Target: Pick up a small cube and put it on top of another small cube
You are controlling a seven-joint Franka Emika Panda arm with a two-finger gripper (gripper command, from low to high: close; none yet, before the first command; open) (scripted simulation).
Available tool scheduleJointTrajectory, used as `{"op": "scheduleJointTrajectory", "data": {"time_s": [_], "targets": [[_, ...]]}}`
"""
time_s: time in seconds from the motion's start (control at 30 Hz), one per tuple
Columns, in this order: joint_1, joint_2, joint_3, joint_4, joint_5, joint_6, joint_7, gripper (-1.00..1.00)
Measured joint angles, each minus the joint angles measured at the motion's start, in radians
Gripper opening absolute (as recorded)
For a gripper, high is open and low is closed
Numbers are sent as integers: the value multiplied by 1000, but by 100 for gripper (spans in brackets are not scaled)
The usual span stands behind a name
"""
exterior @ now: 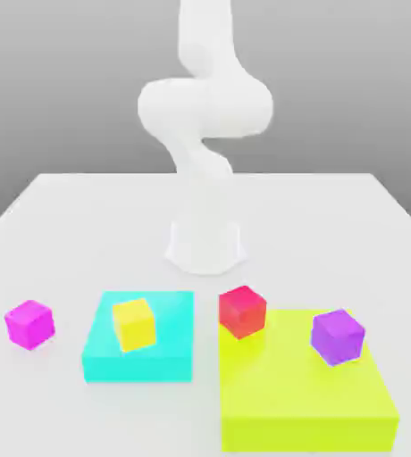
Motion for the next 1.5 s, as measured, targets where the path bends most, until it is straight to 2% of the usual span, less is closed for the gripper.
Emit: {"op": "scheduleJointTrajectory", "data": {"time_s": [0.4, 0.53, 0.67, 0.77, 0.9, 0.93, 1.17, 1.23, 1.37, 1.5], "targets": [[-162, 434, -276, -219, -21, 256, -145, 0], [-214, 582, -365, -290, 15, 340, -224, 0], [-292, 736, -427, -362, 95, 423, -335, 0], [-355, 853, -376, -371, 218, 495, -442, 0], [-483, 999, -211, -340, 399, 599, -580, 0], [-511, 1023, -179, -334, 421, 619, -597, -100], [-515, 1023, -175, -335, 419, 618, -596, -100], [-467, 970, -237, -348, 354, 579, -546, -100], [-419, 825, -330, -381, 153, 477, -396, -100], [-287, 674, -260, -423, 83, 376, -253, -100]]}}
